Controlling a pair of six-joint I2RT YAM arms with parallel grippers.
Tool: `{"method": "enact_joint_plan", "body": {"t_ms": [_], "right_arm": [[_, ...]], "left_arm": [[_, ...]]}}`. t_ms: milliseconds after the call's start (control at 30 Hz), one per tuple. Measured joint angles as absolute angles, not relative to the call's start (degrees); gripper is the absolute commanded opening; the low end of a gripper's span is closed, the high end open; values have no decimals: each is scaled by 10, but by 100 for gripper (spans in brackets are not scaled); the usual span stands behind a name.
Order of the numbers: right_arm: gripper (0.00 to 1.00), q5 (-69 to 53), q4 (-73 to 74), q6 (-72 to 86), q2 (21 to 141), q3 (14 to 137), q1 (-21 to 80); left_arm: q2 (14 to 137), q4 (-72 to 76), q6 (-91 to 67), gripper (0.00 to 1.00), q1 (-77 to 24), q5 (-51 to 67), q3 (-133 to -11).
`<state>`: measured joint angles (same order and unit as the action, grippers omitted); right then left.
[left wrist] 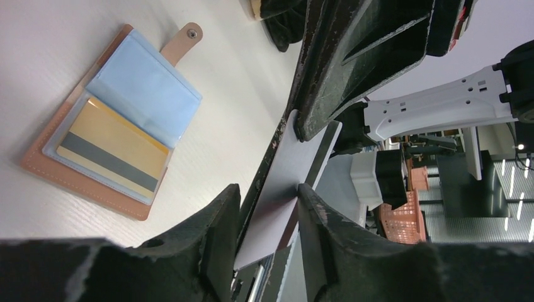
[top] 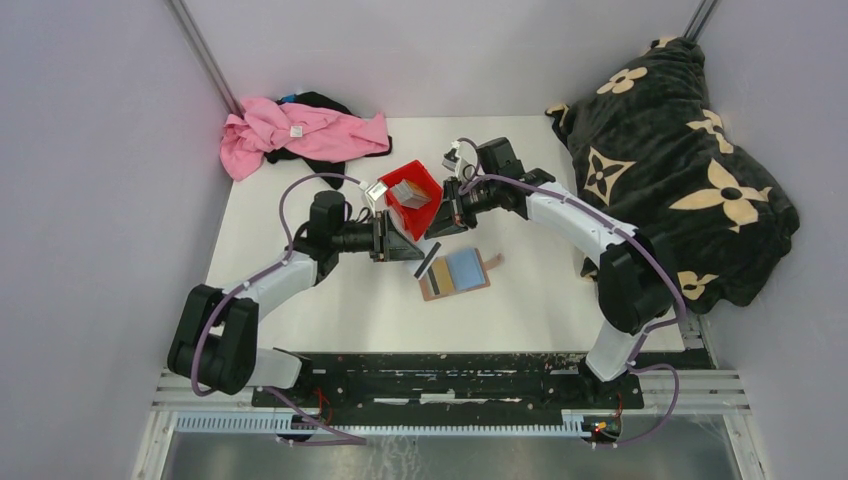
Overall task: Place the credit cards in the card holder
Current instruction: Pick up the credit card from the storage box.
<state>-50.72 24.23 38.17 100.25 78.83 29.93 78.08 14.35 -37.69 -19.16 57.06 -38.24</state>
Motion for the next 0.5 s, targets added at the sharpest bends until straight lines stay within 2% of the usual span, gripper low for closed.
{"method": "enact_joint_plan", "body": {"t_ms": [133, 200, 333, 367, 400, 500], "right_arm": [[1, -516, 233, 384, 1009, 785, 299], [1, -519, 231, 384, 1013, 783, 299], [1, -527, 230, 385, 1018, 781, 294], [1, -529, 230, 385, 1019, 781, 293], [4, -530, 229, 385, 1020, 781, 292], [25, -528, 231, 382, 1021, 781, 291]], "left_arm": [[790, 154, -378, 26, -192, 576, -382], [792, 161, -379, 24, -191, 581, -380], [793, 176, -388, 5, -191, 587, -377], [793, 181, -394, 3, -191, 587, -375], [794, 186, -396, 3, -191, 586, -373], [798, 206, -407, 3, -191, 584, -364]]}}
